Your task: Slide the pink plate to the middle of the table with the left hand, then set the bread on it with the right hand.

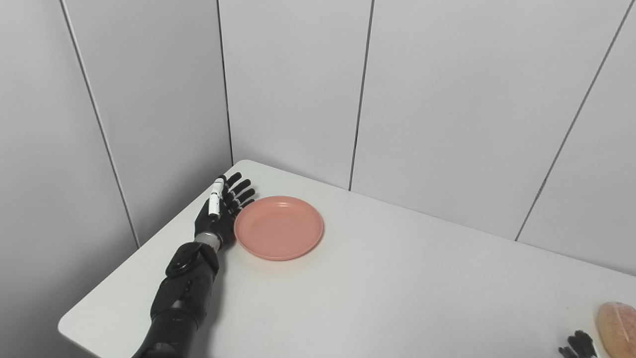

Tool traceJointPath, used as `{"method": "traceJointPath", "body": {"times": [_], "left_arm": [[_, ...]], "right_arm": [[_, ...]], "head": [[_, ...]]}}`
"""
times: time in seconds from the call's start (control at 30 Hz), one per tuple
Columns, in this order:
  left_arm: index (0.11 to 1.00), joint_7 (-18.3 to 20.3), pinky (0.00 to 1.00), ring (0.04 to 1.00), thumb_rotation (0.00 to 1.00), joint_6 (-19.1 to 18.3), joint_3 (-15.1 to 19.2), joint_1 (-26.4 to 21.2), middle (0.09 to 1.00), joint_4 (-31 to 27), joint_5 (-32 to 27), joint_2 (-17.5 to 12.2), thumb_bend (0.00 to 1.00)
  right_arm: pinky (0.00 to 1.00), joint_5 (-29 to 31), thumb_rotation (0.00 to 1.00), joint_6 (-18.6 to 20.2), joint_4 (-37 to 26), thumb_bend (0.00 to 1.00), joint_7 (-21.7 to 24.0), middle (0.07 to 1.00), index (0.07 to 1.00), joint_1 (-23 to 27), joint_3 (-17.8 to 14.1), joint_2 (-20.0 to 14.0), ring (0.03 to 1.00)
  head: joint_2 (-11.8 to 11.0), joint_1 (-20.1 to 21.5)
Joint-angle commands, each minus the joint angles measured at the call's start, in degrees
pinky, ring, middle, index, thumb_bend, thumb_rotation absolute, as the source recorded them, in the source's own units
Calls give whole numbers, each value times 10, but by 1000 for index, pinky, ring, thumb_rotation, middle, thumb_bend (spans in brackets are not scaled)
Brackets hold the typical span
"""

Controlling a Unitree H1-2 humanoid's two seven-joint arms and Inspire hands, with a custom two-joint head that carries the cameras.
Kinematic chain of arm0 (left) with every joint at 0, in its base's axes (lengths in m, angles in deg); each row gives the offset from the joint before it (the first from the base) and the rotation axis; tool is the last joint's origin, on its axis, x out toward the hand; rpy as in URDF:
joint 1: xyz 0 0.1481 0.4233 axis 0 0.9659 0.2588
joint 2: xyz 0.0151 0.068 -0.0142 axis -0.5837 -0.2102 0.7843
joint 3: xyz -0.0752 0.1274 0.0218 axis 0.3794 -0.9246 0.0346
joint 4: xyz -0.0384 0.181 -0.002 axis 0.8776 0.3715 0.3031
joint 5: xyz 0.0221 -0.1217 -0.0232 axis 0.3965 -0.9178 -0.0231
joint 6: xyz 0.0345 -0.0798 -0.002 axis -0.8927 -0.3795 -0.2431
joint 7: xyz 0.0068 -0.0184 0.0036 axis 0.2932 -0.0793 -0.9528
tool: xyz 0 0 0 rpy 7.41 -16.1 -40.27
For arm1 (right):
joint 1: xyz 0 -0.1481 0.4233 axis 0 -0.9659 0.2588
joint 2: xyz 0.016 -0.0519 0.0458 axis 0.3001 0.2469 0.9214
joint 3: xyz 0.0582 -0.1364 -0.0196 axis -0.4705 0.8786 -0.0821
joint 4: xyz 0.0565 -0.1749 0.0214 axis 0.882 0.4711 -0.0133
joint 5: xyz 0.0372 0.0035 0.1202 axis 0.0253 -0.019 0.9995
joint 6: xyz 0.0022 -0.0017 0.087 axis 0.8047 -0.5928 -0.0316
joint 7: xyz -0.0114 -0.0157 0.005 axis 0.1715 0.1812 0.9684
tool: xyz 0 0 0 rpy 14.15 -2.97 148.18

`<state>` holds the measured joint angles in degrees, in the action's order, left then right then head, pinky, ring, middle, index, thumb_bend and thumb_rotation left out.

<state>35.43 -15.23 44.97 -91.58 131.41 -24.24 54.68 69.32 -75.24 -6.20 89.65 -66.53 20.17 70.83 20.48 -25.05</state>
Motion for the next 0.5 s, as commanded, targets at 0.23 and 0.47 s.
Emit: {"method": "traceJointPath", "body": {"times": [0.23,0.47], "left_arm": [[754,17,707,736,1000,-3,-35,7,753,-5,14,37,307],[753,25,714,750,1000,-27,-60,22,765,-75,14,61,330]], "right_arm": [[975,-14,1000,11,-14,202,-3,972,974,-15,7,3,970],[1000,-22,1000,14,-25,156,-9,987,994,-16,12,6,988]], "head": [[5,13],[8,21]]}}
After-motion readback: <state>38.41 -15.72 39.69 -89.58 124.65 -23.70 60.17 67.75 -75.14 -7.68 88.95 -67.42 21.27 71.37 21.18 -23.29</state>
